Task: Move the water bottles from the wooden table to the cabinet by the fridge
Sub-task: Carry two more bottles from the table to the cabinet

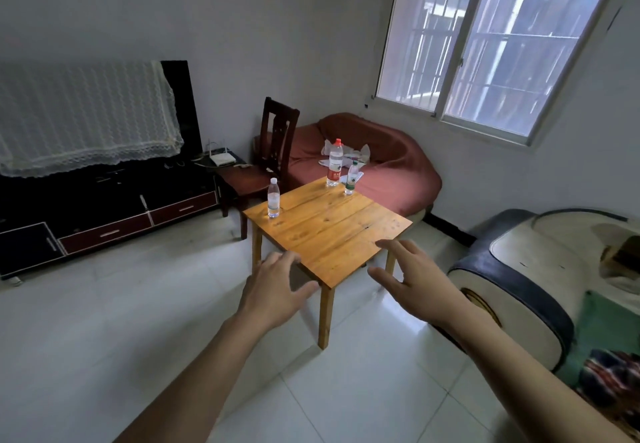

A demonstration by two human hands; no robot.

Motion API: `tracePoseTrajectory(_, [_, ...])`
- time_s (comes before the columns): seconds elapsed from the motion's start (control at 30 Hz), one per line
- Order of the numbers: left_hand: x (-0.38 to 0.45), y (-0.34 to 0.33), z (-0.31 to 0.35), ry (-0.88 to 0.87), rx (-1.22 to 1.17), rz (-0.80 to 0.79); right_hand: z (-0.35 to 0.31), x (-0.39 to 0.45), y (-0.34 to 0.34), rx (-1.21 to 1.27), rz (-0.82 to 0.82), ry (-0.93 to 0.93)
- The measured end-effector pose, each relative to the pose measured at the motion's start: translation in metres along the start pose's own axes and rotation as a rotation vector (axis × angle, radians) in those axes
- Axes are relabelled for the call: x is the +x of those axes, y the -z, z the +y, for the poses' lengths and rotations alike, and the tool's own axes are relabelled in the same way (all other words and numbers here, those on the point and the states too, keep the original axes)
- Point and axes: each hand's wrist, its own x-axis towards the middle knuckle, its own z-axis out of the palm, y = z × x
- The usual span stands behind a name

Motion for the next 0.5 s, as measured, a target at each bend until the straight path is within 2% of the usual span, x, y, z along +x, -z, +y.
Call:
tracePoseTrajectory(0.23, [0.098,0.012,-0.033,-0.013,-0.043,-0.007,-0.004,0.103,-0.023,-0.020,-0.025,-0.007])
tracePoseTrajectory(0.5, [0.227,0.015,-0.076,0.015,0.057,0.034,0.014,0.247,-0.052,0.043,-0.015,0.046])
